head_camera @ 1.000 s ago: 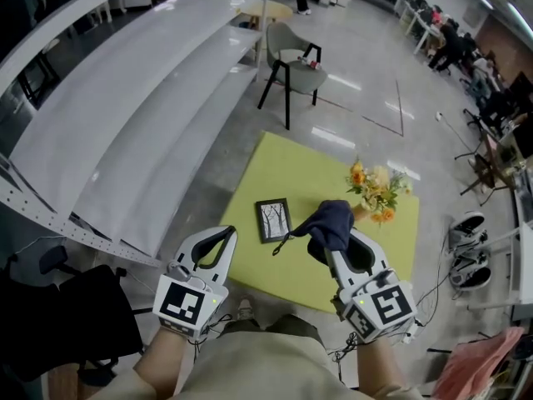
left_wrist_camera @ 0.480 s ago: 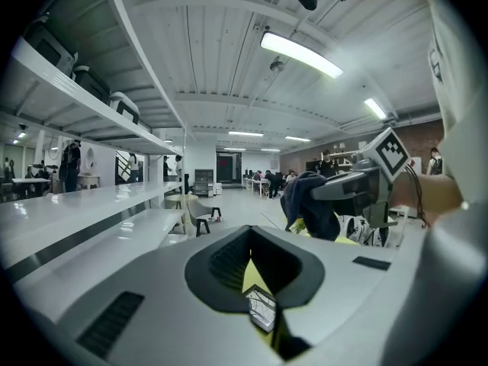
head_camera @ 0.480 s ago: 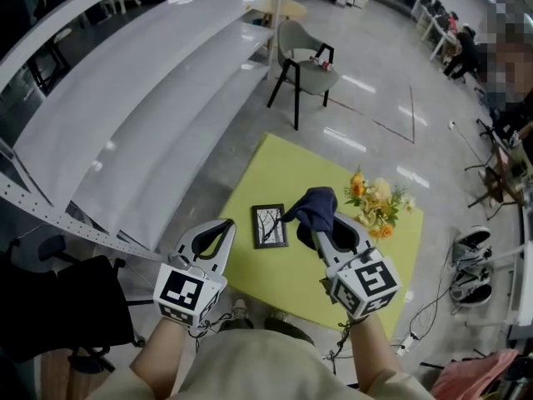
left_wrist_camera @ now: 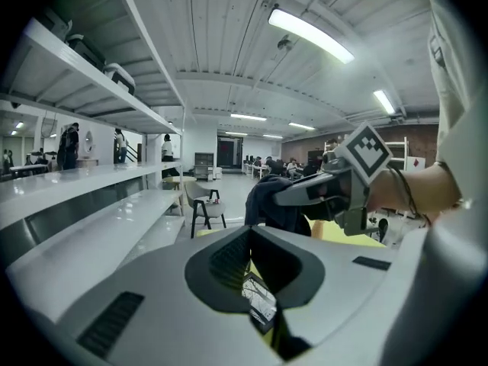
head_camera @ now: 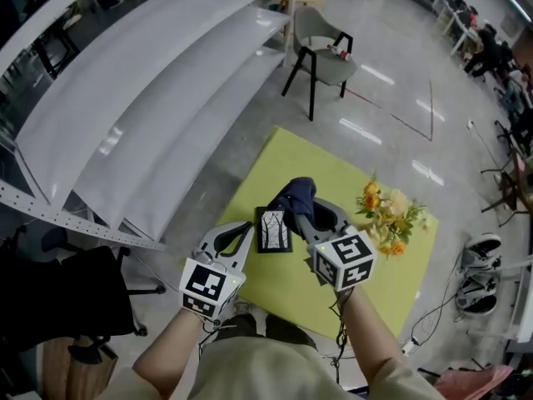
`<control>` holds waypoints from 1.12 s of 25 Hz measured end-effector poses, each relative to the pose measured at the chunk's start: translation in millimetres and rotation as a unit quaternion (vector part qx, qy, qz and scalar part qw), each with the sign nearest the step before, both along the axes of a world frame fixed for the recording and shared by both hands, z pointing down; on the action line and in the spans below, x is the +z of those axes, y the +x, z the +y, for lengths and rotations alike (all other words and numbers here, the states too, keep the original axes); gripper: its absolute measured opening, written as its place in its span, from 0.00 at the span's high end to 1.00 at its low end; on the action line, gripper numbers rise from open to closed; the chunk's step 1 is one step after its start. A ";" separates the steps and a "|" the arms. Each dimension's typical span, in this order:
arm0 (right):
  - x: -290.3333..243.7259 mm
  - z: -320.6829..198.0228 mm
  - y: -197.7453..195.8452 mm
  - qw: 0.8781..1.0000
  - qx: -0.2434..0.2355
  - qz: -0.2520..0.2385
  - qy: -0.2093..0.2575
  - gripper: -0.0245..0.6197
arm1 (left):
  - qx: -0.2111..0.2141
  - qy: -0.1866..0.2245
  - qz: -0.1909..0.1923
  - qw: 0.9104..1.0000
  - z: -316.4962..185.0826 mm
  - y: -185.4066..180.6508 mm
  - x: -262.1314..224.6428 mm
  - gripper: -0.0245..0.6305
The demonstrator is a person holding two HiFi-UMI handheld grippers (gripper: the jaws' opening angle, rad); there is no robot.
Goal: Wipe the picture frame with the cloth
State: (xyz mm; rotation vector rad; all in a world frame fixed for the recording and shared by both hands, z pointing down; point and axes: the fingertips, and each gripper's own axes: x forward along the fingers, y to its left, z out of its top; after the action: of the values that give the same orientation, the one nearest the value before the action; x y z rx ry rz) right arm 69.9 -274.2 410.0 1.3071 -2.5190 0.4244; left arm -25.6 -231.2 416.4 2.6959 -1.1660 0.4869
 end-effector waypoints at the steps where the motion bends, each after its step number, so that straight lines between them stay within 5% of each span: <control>1: 9.6 -6.2 -3.2 1.000 -0.003 -0.001 -0.008 0.83 | -0.004 -0.005 -0.002 1.000 -3.4 1.2 9.4 0.95; 9: 91.7 -41.4 -33.2 0.997 -0.039 0.033 -0.060 0.83 | -0.005 -0.079 -0.009 0.997 -20.1 11.5 98.0 0.95; 14: 139.1 -57.0 -45.3 0.993 -0.056 0.059 -0.087 0.83 | 0.000 -0.101 -0.057 0.993 -36.3 11.9 147.9 0.95; 28: 244.5 -54.6 -67.6 0.976 -0.092 0.104 -0.168 0.83 | 0.027 -0.200 -0.065 0.977 -38.3 16.5 250.9 0.95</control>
State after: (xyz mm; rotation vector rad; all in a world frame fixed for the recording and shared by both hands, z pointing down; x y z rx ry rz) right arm 2.3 -328.8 654.5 0.9302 -2.2466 0.6061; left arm -9.1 -269.4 667.3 2.3791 -0.9064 0.8208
